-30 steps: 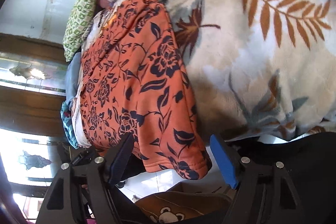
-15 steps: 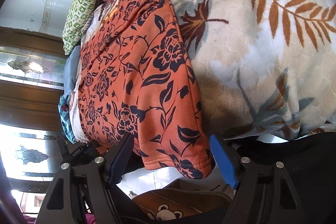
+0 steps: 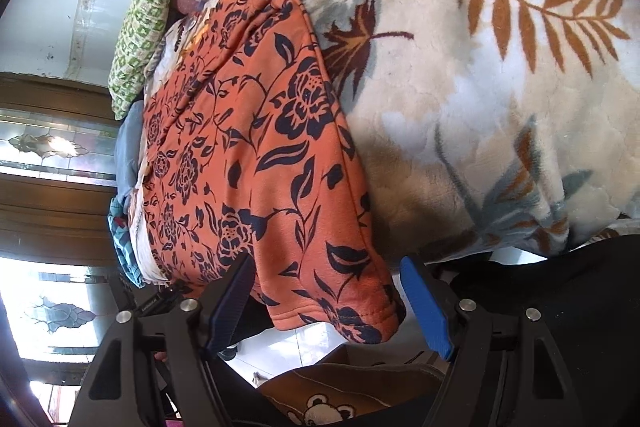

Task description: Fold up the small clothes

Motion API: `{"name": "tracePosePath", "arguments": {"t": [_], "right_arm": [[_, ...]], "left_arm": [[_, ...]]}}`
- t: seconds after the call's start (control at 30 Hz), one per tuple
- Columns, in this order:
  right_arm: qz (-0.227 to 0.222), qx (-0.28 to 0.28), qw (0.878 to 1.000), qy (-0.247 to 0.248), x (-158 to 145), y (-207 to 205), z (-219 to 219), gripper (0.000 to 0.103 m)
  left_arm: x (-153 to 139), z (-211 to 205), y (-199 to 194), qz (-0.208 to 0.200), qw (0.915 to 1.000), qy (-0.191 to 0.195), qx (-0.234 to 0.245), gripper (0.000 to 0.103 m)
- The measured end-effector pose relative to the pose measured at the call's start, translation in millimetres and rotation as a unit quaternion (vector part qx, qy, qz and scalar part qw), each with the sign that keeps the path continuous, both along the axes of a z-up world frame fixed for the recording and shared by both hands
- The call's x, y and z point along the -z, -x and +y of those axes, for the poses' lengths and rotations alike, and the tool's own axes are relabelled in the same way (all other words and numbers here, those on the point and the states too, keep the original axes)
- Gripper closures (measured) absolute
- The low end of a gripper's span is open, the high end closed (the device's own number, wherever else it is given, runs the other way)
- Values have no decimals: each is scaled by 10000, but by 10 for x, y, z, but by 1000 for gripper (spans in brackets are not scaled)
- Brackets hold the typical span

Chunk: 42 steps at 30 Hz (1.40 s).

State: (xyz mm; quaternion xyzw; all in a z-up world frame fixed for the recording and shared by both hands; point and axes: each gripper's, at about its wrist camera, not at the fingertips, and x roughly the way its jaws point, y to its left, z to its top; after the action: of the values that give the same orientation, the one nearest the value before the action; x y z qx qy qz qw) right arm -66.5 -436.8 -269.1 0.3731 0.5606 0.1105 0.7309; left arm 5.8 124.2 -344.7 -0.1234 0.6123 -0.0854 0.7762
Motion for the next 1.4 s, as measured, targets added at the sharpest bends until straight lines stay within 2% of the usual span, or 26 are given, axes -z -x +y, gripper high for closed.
{"name": "tracePosePath", "arguments": {"t": [0.07,0.13,0.2,0.23,0.27,0.33,0.47,0.57,0.7,0.77,0.83,0.9,0.97,1.07,1.17,1.23,1.33,1.4], "right_arm": [[49,-30,9999,117,47,-16,37,25],[263,-54,9984,503,123,-35,76,25],[286,-90,9982,510,181,-31,101,28],[248,-82,9987,433,197,-26,112,36],[231,-102,9989,383,206,-27,137,55],[280,-221,9992,192,225,-39,210,81],[-151,-151,9985,-502,-24,-53,241,88],[-649,26,9900,-1250,-301,-102,140,88],[-1169,270,9746,-1890,-634,-230,13,89],[-1383,345,9722,-1857,-774,-325,-33,89],[-1560,515,9688,-1856,-849,-393,-116,89],[-1606,676,9680,-1806,-880,-477,-192,89],[-1620,858,9658,-1836,-858,-554,-308,89],[-1517,1063,9660,-1802,-786,-672,-434,89],[-1041,928,9805,-1381,-690,-749,-471,88],[-759,739,9847,-1386,-630,-721,-432,86],[-537,448,9920,-1053,-598,-592,-319,84],[-575,273,9946,-823,-606,-534,-172,60]], "left_arm": [[15,-27,-2,-15,10000,43,39,90],[-18,-43,9,-54,9999,-5,96,93],[-45,-81,16,-97,9998,-32,161,95],[-65,-96,7,-108,9998,6,164,96],[-77,-81,2,-104,9998,77,160,97],[-181,-39,1,-108,9994,269,171,97],[-491,2,1,-226,9975,616,262,98],[-724,24,-29,-426,9942,933,329,97],[-1174,43,-146,-889,9875,1240,388,97],[-1391,93,-244,-1142,9851,1231,380,97],[-1574,148,-355,-1357,9802,1409,313,98],[-1705,192,-463,-1493,9787,1379,290,97],[-1792,218,-592,-1551,9790,1292,283,97],[-1760,236,-792,-1434,9807,1315,196,97],[-1649,262,-836,-1254,9846,1210,143,98],[-1578,280,-778,-1197,9852,1218,137,97],[-1488,307,-643,-1110,9861,1232,114,98],[-1470,347,-568,-1063,9865,1241,68,98]]}}
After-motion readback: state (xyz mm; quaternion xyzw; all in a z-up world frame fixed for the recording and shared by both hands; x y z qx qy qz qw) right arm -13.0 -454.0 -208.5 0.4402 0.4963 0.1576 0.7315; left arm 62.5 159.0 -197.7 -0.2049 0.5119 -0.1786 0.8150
